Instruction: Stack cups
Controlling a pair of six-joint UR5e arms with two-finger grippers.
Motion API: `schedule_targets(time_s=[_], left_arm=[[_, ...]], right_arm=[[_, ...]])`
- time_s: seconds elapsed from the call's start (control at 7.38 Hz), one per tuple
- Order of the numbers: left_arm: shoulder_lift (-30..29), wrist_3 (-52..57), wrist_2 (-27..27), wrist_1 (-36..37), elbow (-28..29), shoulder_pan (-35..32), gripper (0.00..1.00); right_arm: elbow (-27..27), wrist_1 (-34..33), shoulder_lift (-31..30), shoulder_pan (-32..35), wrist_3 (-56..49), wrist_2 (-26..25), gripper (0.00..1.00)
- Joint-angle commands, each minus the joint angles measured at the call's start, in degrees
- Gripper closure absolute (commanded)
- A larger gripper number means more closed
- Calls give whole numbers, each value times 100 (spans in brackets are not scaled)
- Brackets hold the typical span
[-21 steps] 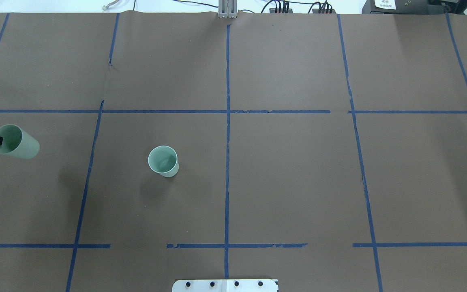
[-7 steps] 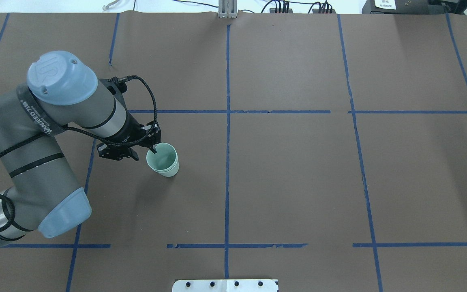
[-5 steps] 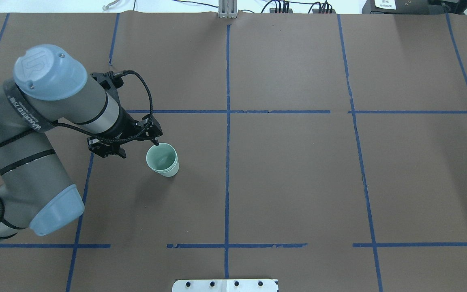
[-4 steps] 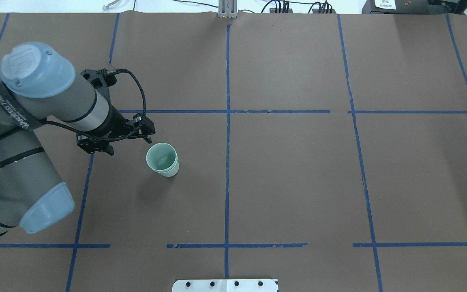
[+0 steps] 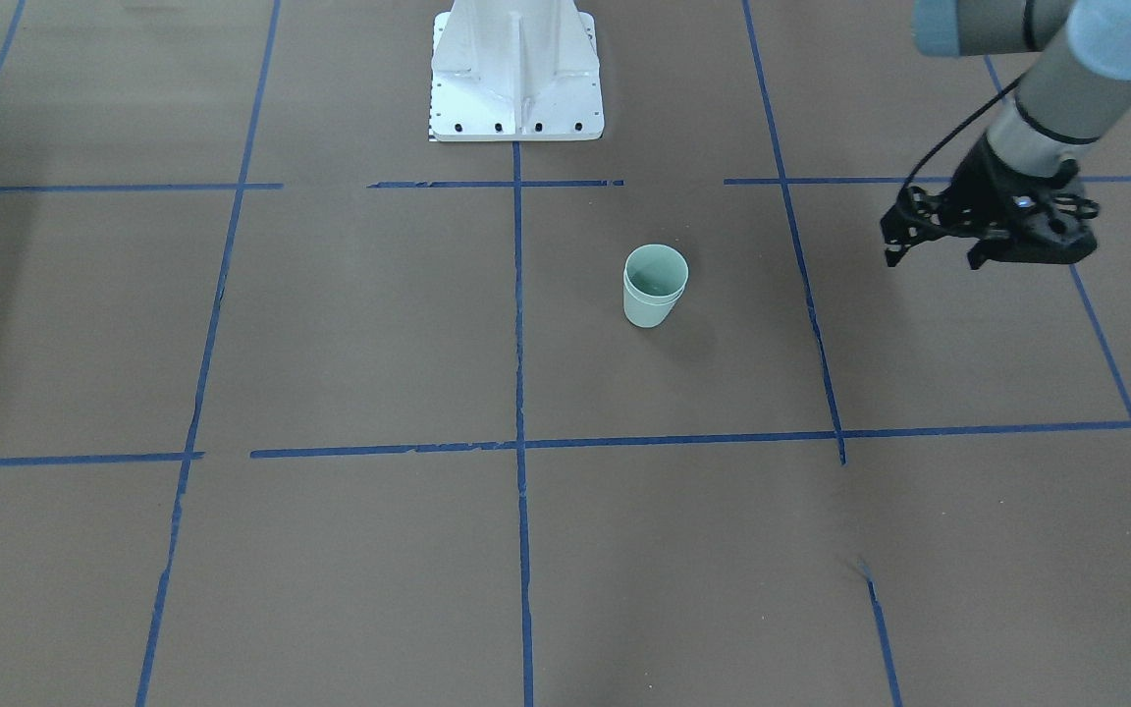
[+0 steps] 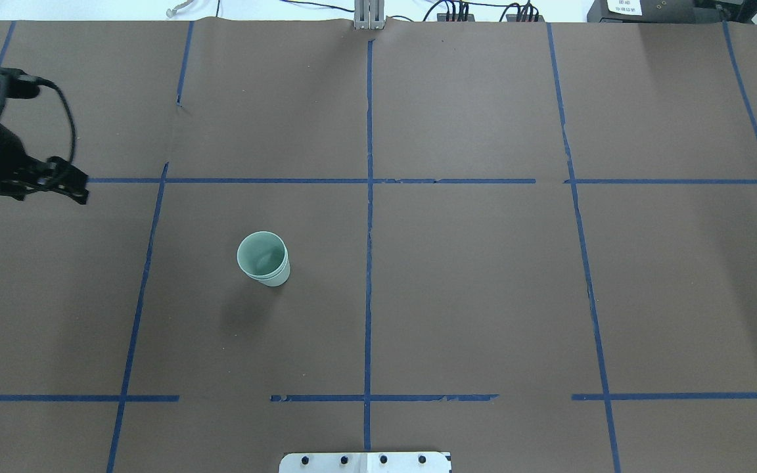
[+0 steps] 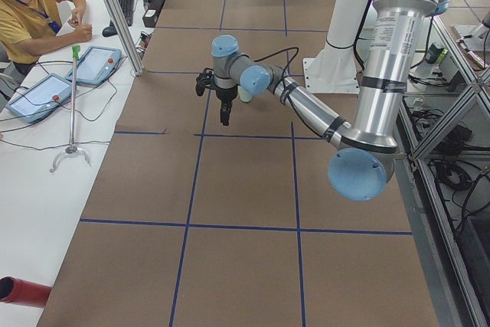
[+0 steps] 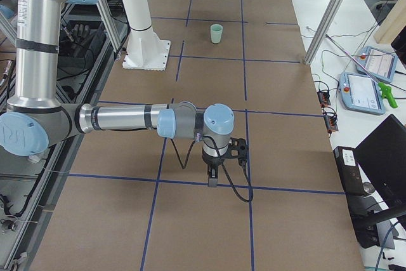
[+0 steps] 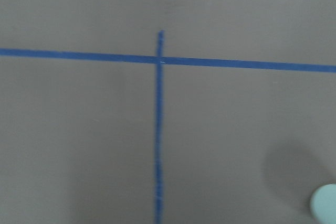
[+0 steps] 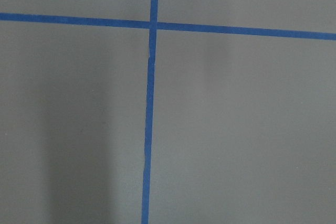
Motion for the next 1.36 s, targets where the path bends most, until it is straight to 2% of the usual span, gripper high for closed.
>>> schedule_targets(time_s=[0.0,0.27,0.41,0.54,0.81,1.22], left_arm=[[1030,2572,-248,12,318,-1440,0],[1384,4042,-257,-6,1064,-2435,0],[1394,4415,-266,20,1320,-2701,0],[1455,4436,-266,21,1444,-2738,0],[1639,4419,-939,3,1437,-2826,0],[1649,4427,-925,-6,1576,-2818,0]], right_arm=[[0,0,0,3,0,0,0],[0,0,0,-5,0,0,0],[0,0,0,3,0,0,0],[0,0,0,-5,0,0,0],[0,0,0,-5,0,0,0],[0,0,0,3,0,0,0]])
